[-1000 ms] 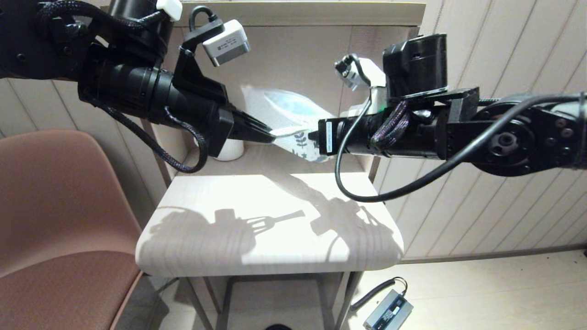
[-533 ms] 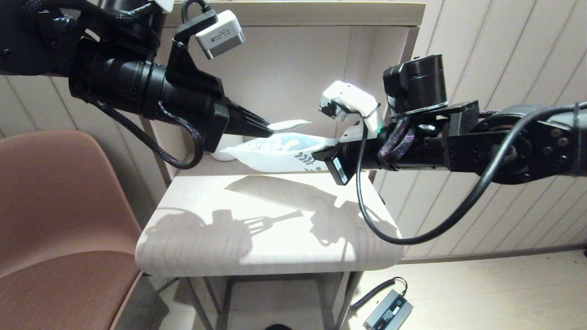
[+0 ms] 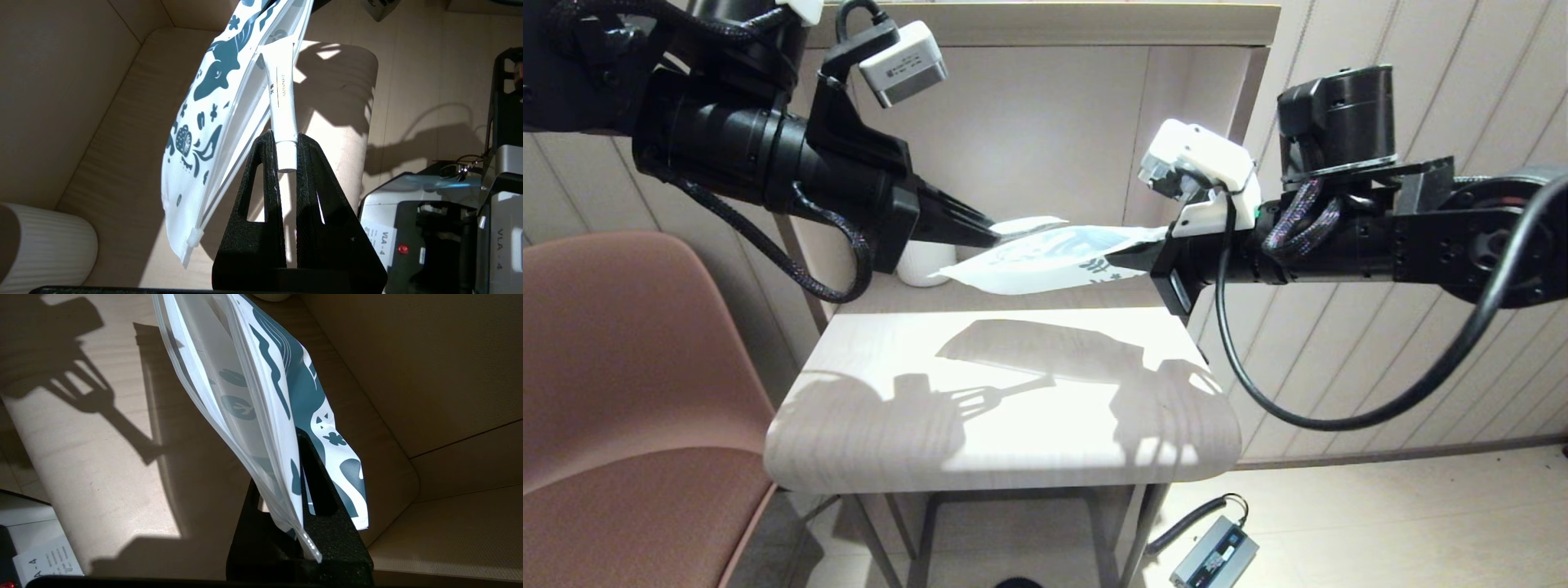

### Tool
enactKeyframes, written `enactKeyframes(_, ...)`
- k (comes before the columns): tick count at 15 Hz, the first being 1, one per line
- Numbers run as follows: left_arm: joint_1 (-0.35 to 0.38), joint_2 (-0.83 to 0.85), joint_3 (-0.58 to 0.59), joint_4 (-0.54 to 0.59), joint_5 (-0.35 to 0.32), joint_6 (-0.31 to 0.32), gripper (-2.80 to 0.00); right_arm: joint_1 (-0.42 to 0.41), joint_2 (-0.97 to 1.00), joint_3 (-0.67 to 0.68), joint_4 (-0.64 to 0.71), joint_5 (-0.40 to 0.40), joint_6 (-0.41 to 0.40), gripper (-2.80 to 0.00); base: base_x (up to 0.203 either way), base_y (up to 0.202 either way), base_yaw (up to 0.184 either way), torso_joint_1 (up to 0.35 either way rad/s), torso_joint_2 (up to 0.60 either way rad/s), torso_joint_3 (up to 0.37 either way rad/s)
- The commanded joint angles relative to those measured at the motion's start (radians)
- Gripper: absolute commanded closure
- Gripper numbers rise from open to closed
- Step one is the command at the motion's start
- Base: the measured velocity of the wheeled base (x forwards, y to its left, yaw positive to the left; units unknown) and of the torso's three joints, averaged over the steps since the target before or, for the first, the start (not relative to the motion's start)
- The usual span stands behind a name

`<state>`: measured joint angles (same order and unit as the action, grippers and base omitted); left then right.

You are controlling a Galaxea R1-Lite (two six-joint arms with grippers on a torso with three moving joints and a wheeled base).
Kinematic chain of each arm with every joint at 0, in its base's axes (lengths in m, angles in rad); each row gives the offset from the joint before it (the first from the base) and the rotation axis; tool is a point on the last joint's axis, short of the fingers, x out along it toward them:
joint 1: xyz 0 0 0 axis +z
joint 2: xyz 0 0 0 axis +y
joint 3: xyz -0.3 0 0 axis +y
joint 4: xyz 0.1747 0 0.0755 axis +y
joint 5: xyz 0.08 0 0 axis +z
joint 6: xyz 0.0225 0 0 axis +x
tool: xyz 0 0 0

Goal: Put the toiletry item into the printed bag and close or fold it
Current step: Place the toothpaste in the storage bag

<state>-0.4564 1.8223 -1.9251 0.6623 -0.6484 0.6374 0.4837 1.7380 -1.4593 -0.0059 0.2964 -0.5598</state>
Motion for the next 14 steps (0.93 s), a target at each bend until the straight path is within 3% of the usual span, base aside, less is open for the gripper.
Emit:
enactKeyframes(1, -0.001, 0.018, -0.002, 0.003, 0.020, 0.010, 0.00, 0.011, -0.033, 0.029, -0.002, 0.003, -0.005, 0.00, 0.000, 0.000, 0.000, 0.000, 0.00, 0.000)
enactKeyframes(5, -0.003, 0.010, 0.000, 0.018, 0.055, 0.015, 0.00, 0.021, -0.042, 0.047, -0.028, -0.001, -0.005, 0.00, 0.000, 0.000, 0.000, 0.000, 0.00, 0.000)
enactKeyframes(11, -0.013, 0.003, -0.006, 0.107, 0.245, 0.094, 0.00, 0.047, -0.043, 0.098, -0.068, -0.008, -0.006, 0.00, 0.000, 0.000, 0.000, 0.000, 0.00, 0.000)
enactKeyframes(14, -0.015, -0.021, -0.009, 0.098, 0.251, 0.092, 0.00, 0.067, -0.036, 0.117, -0.094, -0.026, -0.006, 0.00, 0.000, 0.000, 0.000, 0.000, 0.00, 0.000)
